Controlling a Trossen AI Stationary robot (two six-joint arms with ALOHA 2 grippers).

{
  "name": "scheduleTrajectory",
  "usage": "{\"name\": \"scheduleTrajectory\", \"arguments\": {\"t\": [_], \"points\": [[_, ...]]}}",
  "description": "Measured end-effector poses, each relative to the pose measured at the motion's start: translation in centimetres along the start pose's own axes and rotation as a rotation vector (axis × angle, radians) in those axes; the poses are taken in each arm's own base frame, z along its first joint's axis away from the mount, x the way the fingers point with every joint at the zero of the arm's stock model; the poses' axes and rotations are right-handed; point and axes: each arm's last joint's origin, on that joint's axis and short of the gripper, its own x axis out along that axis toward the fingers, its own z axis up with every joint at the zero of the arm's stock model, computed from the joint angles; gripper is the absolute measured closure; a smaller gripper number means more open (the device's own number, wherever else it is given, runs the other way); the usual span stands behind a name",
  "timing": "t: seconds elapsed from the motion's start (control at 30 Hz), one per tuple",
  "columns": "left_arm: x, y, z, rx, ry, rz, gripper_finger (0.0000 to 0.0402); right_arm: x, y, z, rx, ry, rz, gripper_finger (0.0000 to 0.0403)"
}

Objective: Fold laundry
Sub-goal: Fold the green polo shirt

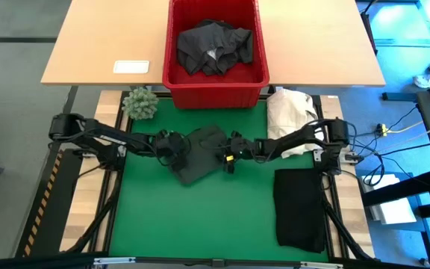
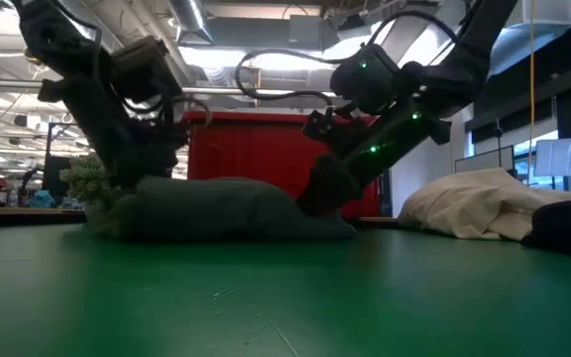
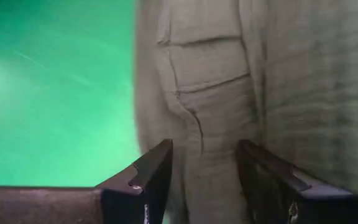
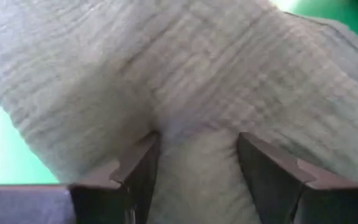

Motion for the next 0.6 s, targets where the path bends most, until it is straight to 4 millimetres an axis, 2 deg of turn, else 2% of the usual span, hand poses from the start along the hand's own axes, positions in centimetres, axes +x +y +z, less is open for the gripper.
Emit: {"name": "scheduleTrajectory", "arguments": {"t": [0.17, 0.33, 0.47, 0.6], "points": [[0.3, -2.1, -0.9, 0.008, 0.062, -0.152, 0.0229, -0.5, 3.0, -0.6, -0.058, 0.046, 0.1, 0.0182], [-1.2, -5.5, -1.9, 0.096, 0.043, -0.323, 0.0229, -1.9, 6.7, -1.3, -0.128, 0.116, 0.144, 0.0182], [-3.0, -8.0, -1.6, 0.177, 0.018, -0.408, 0.0229, -4.4, 9.2, -1.4, -0.197, 0.137, 0.114, 0.0182], [-4.7, -9.5, -0.5, 0.238, -0.018, -0.42, 0.0229, -7.6, 10.7, 0.2, -0.22, 0.058, 0.095, 0.0182]]}}
